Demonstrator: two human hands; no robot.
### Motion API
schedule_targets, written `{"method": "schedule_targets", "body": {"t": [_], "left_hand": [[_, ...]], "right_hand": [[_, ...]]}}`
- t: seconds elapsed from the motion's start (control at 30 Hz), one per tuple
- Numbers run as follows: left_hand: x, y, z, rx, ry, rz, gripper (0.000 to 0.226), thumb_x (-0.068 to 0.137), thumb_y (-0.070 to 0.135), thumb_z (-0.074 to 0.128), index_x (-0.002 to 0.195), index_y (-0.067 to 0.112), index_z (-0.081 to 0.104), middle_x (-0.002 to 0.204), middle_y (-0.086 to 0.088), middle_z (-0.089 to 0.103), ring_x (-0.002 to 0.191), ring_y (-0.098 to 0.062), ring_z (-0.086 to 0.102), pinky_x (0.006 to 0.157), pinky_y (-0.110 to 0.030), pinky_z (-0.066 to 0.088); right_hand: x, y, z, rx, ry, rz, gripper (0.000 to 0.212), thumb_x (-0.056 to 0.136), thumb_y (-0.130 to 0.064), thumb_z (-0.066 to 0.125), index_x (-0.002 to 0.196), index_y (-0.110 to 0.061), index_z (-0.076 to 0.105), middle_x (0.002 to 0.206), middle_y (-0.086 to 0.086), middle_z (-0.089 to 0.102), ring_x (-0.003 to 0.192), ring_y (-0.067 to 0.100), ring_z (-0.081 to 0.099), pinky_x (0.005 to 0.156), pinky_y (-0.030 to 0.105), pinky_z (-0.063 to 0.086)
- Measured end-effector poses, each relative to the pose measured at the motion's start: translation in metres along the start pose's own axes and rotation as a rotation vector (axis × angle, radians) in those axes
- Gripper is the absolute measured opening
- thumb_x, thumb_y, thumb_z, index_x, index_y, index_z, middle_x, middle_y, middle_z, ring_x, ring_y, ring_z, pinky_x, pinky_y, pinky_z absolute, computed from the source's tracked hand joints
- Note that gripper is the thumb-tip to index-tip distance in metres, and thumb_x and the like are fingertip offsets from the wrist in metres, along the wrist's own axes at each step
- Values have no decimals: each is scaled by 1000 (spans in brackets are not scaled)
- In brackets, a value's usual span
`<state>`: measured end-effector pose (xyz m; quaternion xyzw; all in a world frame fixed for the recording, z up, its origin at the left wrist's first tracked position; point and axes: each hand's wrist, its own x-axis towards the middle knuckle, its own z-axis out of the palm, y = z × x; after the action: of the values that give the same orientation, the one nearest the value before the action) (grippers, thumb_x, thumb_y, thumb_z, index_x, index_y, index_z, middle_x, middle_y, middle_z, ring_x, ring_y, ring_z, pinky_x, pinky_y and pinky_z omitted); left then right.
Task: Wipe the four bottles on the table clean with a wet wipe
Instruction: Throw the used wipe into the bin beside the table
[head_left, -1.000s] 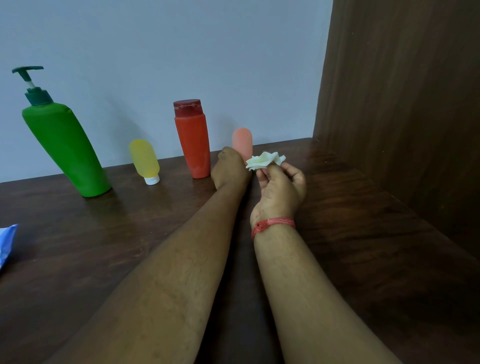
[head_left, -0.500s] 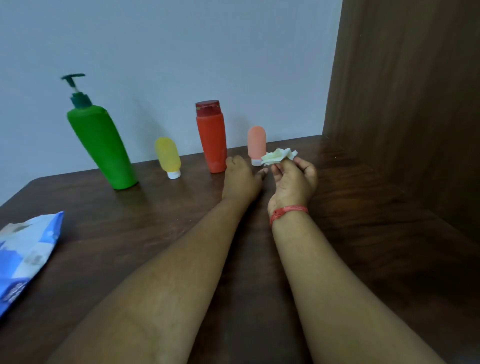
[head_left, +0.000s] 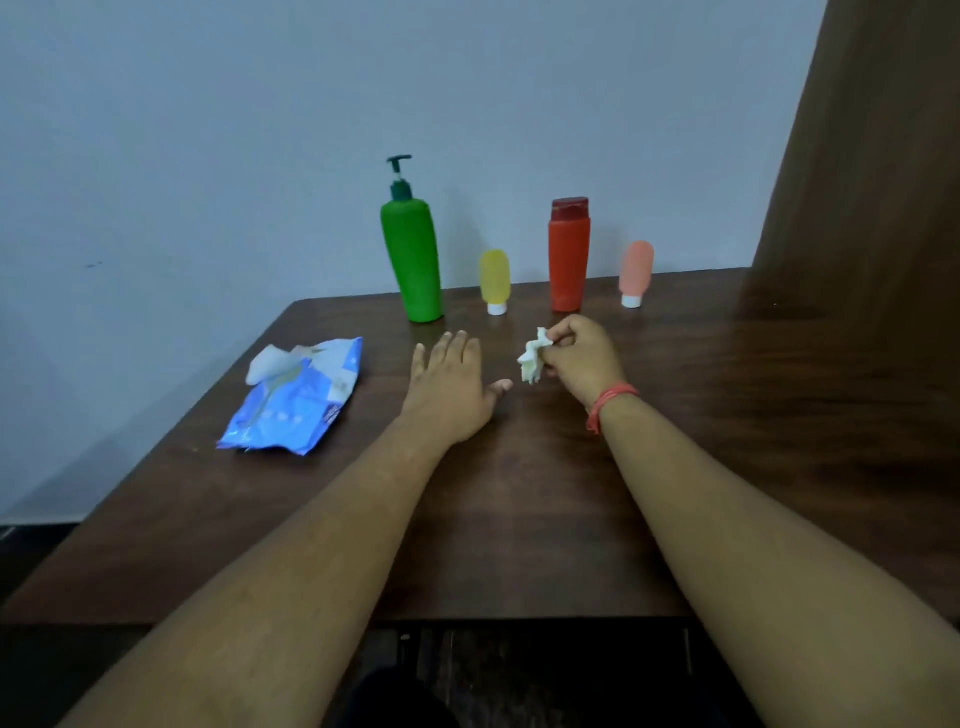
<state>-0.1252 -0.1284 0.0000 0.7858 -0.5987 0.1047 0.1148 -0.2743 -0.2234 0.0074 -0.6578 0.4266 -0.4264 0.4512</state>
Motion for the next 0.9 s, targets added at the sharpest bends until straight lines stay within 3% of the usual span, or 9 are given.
{"method": "schedule_targets", "body": {"t": [0.07, 0.2, 0.37, 0.57, 0.73, 0.9], "left_hand": [[-23, -19, -11, 22, -41, -38, 80, 98, 62, 35, 157, 10, 19, 167, -10, 14, 155, -24, 7, 124, -54, 4], [-66, -39, -25, 11, -64, -70, 79, 99, 61, 32, 159, 12, 15, 169, -7, 8, 156, -23, 1, 124, -54, 3], [-100, -41, -39, -16, -64, -59, 75, 101, 59, 30, 160, 15, 12, 169, -6, 4, 156, -23, -3, 123, -56, 3], [-108, -41, -42, 8, -82, -32, 69, 104, 53, 27, 160, 17, 9, 169, -5, -1, 155, -23, -8, 124, -55, -2], [-95, -41, -43, -46, -94, -10, 56, 107, 39, 32, 157, 17, 25, 168, -3, 12, 156, -20, -3, 124, -52, 0], [-58, -46, -42, -157, -93, -41, 46, 106, 34, 35, 149, 18, 41, 164, 0, 29, 155, -17, 11, 125, -52, 1]], "right_hand": [[-22, -8, 12, -117, -39, -37, 18, 77, -10, 69, 72, -23, 58, 74, 4, 68, 74, 27, 69, 73, 45, 60], [-75, -25, 29, -269, -88, -109, 13, 83, -8, 64, 76, -18, 61, 68, -7, 60, 65, 12, 58, 59, 19, 49], [-115, -36, 38, -431, -133, -126, 19, 79, -9, 58, 76, -27, 63, 86, -1, 69, 82, 20, 66, 77, 39, 58], [-122, -42, 33, -584, -156, -167, 28, 84, -10, 55, 100, -25, 72, 100, 0, 71, 91, 19, 65, 84, 38, 56], [-103, -44, 31, -562, -161, -192, 25, 83, -11, 57, 93, -27, 73, 94, -2, 70, 84, 17, 66, 77, 40, 59], [-61, -53, 36, -654, -237, -196, 22, 82, -13, 58, 92, -26, 72, 90, -3, 70, 85, 20, 67, 80, 39, 57]]}}
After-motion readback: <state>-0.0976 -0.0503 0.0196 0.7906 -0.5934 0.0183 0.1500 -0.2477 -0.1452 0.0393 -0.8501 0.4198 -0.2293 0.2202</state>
